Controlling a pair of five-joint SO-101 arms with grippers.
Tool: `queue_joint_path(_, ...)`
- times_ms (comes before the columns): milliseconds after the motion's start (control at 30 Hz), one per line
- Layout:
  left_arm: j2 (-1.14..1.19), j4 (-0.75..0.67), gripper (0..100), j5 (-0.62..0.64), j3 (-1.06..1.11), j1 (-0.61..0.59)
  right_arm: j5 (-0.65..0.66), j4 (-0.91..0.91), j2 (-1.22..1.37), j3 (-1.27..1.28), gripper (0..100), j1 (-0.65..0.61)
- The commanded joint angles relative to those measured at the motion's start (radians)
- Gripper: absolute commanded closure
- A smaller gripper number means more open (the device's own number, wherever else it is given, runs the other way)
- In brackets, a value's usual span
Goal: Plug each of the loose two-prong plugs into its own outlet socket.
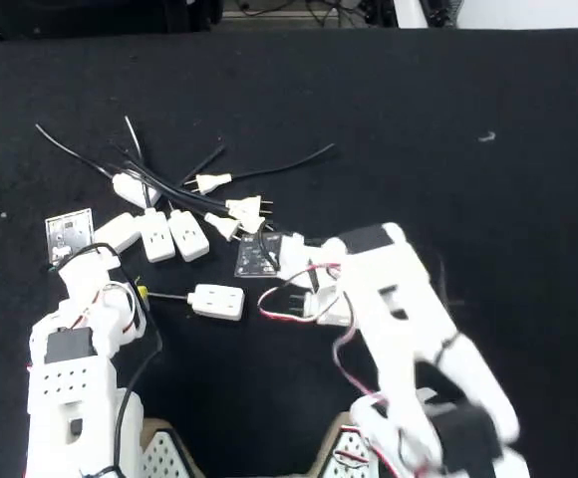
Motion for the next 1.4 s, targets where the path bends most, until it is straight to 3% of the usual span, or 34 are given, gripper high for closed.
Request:
queue_joint_path(0, -0.012, -0.005, 82, -0.011, -0.031, -0.002, -0.078, -0.005, -0.208, -0.004, 98.8, -0.048)
queue_joint_path(167, -0.012, 0.003, 82, -0.005, -0.114, -0.001, -0.302, -0.13, -0.354, 0.038, 98.8, -0.236)
queue_joint_path(300, -0.012, 0.003, 82, -0.006, -0.171, -0.008, -0.473, -0.374, -0.355, 0.116, 98.8, -0.358)
queue_joint_path(533, -0.014, 0.026, 82, 0.032, -0.182, -0.033, -0.473, -0.669, -0.076, 0.105, 98.8, -0.423)
queue_joint_path(733, -0.014, 0.052, 82, 0.104, -0.188, -0.048, -0.563, -0.73, 0.073, 0.054, 98.8, -0.43)
queue_joint_path(867, -0.014, 0.054, 82, 0.143, -0.182, -0.048, -0.572, -0.736, 0.021, 0.091, 98.8, -0.43)
queue_joint_path(1100, -0.014, 0.054, 82, 0.157, -0.18, -0.047, -0.549, -0.91, -0.243, 0.346, 98.8, -0.493)
queue_joint_path(1367, -0.014, 0.054, 82, 0.157, -0.18, -0.045, -0.548, -0.905, -0.366, 0.407, 98.8, -0.486)
